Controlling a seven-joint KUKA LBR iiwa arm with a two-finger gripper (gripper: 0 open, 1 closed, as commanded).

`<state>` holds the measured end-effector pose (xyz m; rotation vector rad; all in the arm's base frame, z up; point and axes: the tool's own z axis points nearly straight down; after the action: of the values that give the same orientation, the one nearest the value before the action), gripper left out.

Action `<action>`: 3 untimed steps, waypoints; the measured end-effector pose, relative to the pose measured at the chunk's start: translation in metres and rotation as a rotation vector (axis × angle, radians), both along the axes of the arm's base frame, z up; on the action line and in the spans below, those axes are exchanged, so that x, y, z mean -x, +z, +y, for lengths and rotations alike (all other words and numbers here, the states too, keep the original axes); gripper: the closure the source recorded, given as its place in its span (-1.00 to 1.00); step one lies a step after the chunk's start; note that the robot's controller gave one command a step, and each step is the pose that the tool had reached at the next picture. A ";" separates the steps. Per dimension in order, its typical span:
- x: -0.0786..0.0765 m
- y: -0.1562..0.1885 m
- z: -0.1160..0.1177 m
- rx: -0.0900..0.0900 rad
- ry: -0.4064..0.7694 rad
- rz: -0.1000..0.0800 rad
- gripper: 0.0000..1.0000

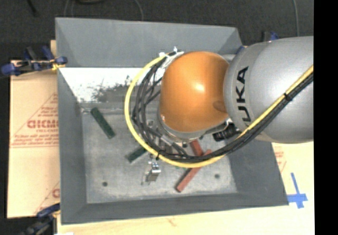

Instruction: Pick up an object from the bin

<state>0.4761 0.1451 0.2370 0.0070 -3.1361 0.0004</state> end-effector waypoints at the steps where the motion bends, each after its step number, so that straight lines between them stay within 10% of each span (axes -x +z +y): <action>1: -0.002 0.004 -0.001 -0.002 -0.004 -0.008 -1.00; 3: -0.051 -0.113 -0.016 -0.001 0.110 -0.014 -1.00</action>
Offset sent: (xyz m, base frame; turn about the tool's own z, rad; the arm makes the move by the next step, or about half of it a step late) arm 0.0292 -0.0159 -0.1670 -0.0009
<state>0.5273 0.1294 0.1235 0.1809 -3.1454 -0.0014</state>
